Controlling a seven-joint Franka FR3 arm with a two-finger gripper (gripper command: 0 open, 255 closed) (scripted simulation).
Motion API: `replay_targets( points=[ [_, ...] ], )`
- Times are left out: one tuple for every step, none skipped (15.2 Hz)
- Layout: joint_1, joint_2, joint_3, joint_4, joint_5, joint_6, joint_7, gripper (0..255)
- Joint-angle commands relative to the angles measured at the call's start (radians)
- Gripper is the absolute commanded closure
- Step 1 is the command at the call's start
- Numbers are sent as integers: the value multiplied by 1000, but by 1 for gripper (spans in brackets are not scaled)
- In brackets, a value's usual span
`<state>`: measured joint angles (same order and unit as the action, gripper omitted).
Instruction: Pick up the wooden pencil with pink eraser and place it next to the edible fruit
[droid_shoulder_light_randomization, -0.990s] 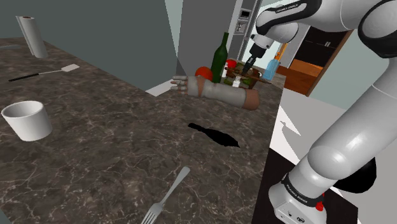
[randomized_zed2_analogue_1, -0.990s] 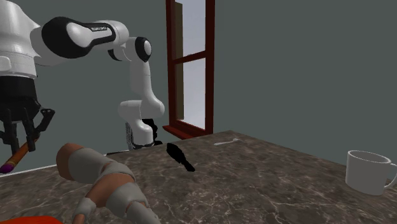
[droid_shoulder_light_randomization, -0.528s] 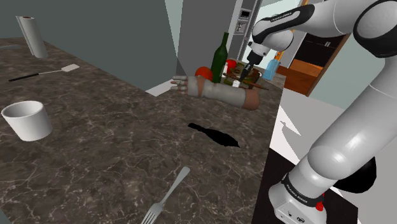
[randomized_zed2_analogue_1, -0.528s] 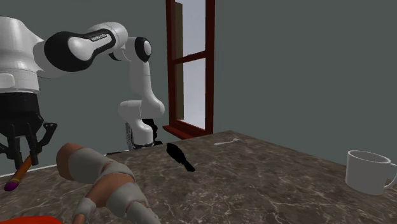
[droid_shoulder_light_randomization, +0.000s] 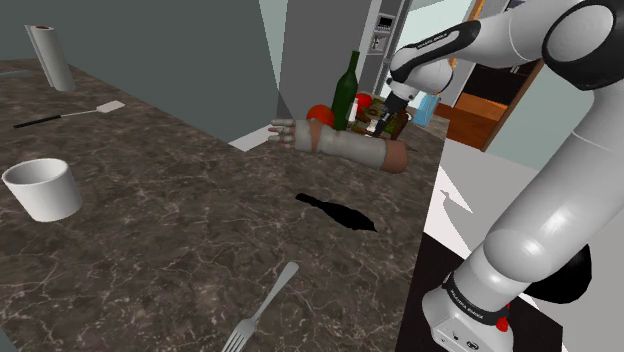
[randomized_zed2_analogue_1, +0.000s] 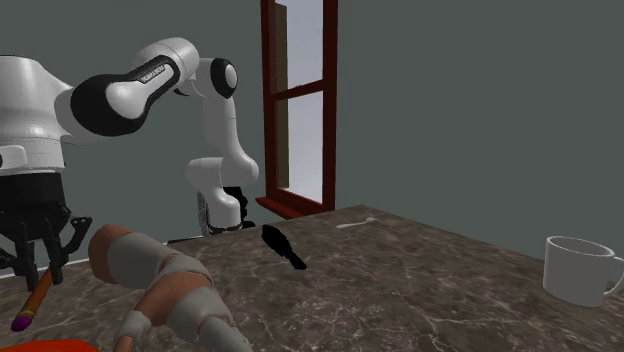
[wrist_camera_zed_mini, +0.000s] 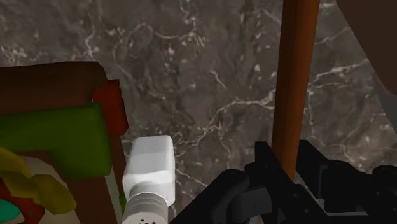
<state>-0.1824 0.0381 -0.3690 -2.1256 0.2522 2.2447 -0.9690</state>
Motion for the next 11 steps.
replay_targets(
  points=[
    [1, 14, 2, -13, 12, 27, -8, 255],
    [1, 21, 3, -19, 18, 38, -14, 255],
    [1, 29, 3, -25, 24, 50, -20, 255],
    [1, 36, 4, -31, 31, 62, -26, 255],
    [1, 44, 5, -36, 37, 73, -32, 255],
    [0, 52, 6, -41, 44, 85, -38, 255],
    [0, 60, 7, -46, 51, 96, -45, 255],
    [-1, 68, 8, -50, 59, 108, -52, 255],
    [-1, 76, 9, -55, 66, 119, -58, 255],
    [-2, 85, 11, -59, 74, 130, -66, 255],
    [-2, 86, 11, -59, 76, 132, -67, 255]
  ],
)
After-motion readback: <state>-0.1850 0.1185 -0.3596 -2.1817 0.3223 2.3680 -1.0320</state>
